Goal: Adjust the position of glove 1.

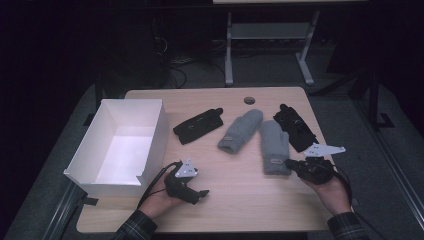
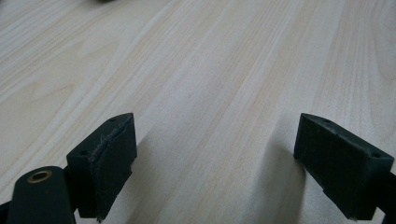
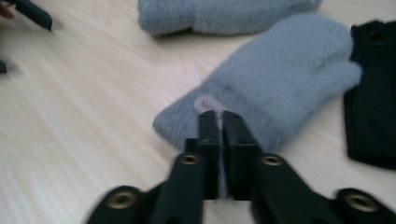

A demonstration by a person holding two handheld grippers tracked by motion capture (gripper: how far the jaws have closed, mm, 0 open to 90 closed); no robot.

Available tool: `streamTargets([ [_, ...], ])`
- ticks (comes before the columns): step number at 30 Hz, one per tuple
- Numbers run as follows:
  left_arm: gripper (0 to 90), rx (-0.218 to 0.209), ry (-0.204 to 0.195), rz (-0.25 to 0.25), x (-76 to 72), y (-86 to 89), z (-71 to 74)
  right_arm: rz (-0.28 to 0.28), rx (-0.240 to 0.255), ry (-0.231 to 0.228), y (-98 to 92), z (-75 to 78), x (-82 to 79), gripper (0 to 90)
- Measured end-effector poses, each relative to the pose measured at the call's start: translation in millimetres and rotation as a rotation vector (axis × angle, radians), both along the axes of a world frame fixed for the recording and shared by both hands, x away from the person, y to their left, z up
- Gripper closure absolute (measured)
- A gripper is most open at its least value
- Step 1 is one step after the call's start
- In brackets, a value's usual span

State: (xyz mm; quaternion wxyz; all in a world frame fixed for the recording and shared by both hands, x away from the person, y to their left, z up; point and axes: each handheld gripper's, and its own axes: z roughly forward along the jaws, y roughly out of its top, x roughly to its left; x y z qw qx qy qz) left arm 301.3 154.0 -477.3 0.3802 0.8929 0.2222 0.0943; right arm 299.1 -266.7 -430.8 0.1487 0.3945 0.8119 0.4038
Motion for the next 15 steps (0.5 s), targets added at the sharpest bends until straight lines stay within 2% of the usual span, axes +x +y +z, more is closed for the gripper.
streamTargets([
  [3,12.6,0.001,0.002,0.002,-0.3,0.1,0.3,0.010,0.003,-0.011,4.7,1.7,12.6,90.0],
  [5,12.5,-0.001,0.001,-0.002,0.2,0.2,0.1,0.012,-0.016,-0.026,9.8,0.0,25.4,90.0],
  [6,12.6,-0.001,0.001,-0.002,0.2,0.2,0.1,0.012,-0.016,-0.026,9.8,0.0,25.4,90.0],
  [7,12.6,0.000,0.002,-0.001,0.2,0.2,0.2,0.011,-0.029,-0.028,13.4,-1.8,35.0,90.0],
  [14,12.6,-0.001,0.003,0.004,-0.1,0.0,0.1,0.016,-0.054,-0.002,19.0,-7.4,50.7,90.0],
  [15,12.6,-0.001,0.004,0.006,-0.3,-0.1,0.1,0.025,-0.075,0.013,18.4,-9.0,50.6,90.0],
])
